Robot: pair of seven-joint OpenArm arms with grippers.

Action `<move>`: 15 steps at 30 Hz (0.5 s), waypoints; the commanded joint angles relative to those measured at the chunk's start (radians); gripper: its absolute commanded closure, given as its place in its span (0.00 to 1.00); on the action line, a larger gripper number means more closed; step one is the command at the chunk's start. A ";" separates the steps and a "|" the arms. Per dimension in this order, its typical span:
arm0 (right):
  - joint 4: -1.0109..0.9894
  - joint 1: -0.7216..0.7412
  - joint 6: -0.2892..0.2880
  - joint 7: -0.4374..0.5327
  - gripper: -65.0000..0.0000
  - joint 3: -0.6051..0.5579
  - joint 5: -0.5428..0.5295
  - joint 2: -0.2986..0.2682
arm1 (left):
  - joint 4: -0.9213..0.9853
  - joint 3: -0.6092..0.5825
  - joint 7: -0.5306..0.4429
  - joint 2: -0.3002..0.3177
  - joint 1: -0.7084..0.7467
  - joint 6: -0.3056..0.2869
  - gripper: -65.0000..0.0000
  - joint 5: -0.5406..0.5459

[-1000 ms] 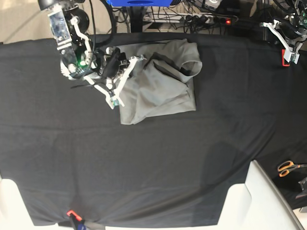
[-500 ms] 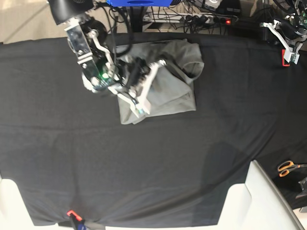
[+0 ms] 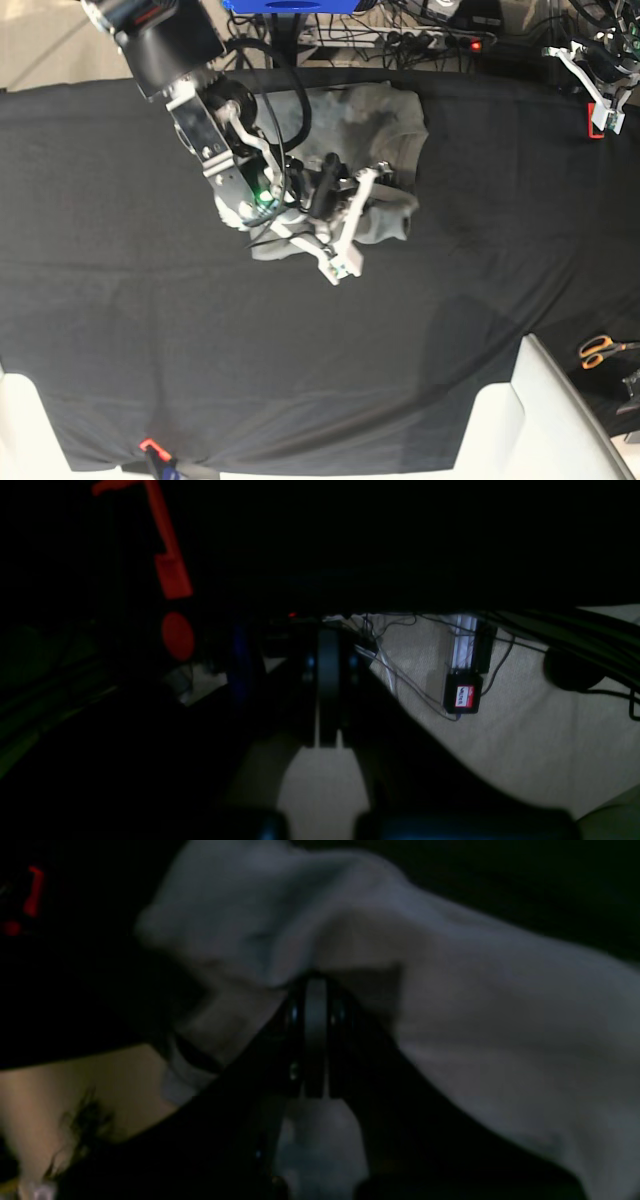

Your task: Fold the T-shirt properly

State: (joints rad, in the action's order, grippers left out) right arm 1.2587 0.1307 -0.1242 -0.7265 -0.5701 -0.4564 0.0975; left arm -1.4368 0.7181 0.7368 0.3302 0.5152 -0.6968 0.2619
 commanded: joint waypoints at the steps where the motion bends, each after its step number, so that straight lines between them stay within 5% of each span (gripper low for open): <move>1: -0.018 0.042 -0.005 0.051 0.99 -0.012 -0.026 0.012 | -0.011 0.008 -0.012 0.017 0.006 -0.001 1.00 0.006; 9: -0.218 0.142 -0.012 0.311 1.00 -0.163 -0.048 0.008 | -0.011 0.008 -0.009 0.017 0.006 -0.001 1.00 0.006; 15: -0.041 0.128 -0.012 0.328 1.00 -0.206 -0.043 -0.057 | -0.012 0.007 -0.007 0.016 0.006 -0.001 1.00 0.006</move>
State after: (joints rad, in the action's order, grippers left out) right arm 1.2026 0.2405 -0.1257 -0.4141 -0.7807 -0.4904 0.0345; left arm -1.4364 0.7181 0.7376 0.3279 0.5156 -0.6968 0.2619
